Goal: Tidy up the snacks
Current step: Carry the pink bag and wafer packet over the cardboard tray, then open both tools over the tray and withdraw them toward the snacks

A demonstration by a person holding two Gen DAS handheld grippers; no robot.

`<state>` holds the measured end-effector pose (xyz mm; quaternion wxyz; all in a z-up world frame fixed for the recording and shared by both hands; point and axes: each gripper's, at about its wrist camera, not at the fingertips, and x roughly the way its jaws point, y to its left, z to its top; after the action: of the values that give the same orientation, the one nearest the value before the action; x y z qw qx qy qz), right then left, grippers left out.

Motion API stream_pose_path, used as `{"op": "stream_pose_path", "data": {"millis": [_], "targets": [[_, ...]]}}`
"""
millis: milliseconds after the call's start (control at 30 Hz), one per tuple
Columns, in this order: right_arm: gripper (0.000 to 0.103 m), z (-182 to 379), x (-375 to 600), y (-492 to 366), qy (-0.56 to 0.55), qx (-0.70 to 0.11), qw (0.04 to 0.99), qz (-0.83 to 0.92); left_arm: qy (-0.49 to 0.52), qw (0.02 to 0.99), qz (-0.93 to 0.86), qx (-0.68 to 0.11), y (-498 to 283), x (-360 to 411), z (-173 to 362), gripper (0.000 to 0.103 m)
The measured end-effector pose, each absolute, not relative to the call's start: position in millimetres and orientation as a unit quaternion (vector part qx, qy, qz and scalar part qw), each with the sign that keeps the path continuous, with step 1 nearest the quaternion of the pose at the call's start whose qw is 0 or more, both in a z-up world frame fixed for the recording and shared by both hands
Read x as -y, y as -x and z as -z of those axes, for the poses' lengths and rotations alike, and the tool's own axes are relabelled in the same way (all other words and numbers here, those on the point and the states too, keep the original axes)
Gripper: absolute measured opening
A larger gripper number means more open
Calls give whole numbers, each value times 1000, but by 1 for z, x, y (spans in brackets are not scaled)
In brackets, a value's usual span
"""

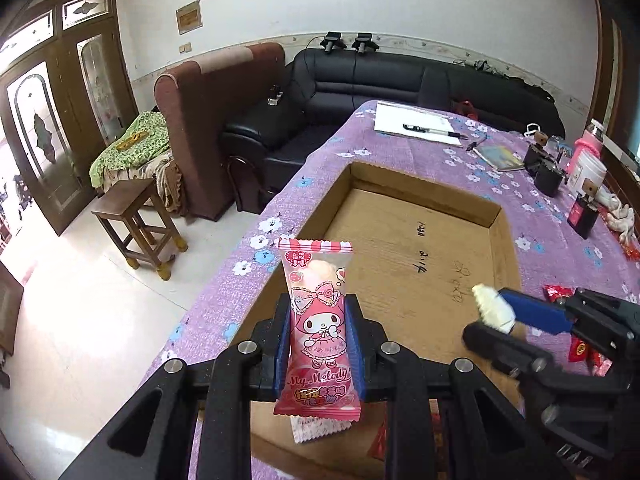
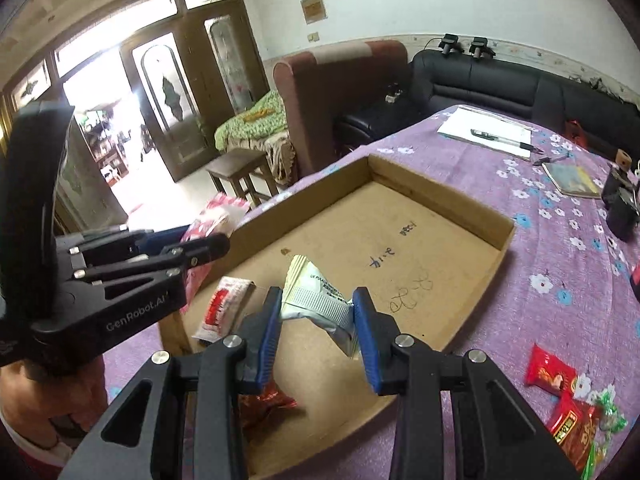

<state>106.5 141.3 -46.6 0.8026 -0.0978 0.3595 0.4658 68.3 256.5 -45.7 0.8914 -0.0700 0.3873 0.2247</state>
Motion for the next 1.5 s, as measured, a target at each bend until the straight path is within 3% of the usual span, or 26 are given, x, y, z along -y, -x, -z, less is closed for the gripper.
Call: {"op": "stream_pose_path", "data": {"millis": [800, 867, 933, 1000, 1133, 1233, 1300, 1367, 1500], "targets": [[35, 75, -161, -119, 147, -382, 800, -438, 59, 876, -223, -424, -94, -262, 72, 27], [39, 74, -160, -118, 150, -378, 805, -432, 72, 876, -216, -425, -94, -264, 71, 36], [41, 72, -158, -116, 149, -374, 808, -430, 69, 879, -220, -418, -92, -262, 68, 63], [42, 69, -155, -115, 149, -370, 812, -427, 62, 883, -224, -408, -88, -260, 63, 77], [60, 60, -144, -112, 143, -360, 817, -427, 51, 889, -236, -389, -80, -254, 48, 85], [61, 50, -130, -107, 136, -349, 825, -424, 48, 893, -238, -378, -74, -250, 39, 89], [66, 43, -117, -104, 131, -342, 831, -418, 45, 896, -238, -372, -71, -244, 33, 89], [77, 34, -101, -99, 124, -332, 840, -411, 43, 898, -236, -368, -68, -240, 30, 89], [82, 22, -66, -88, 119, -315, 855, -395, 40, 903, -230, -362, -65, -225, 22, 90]]}}
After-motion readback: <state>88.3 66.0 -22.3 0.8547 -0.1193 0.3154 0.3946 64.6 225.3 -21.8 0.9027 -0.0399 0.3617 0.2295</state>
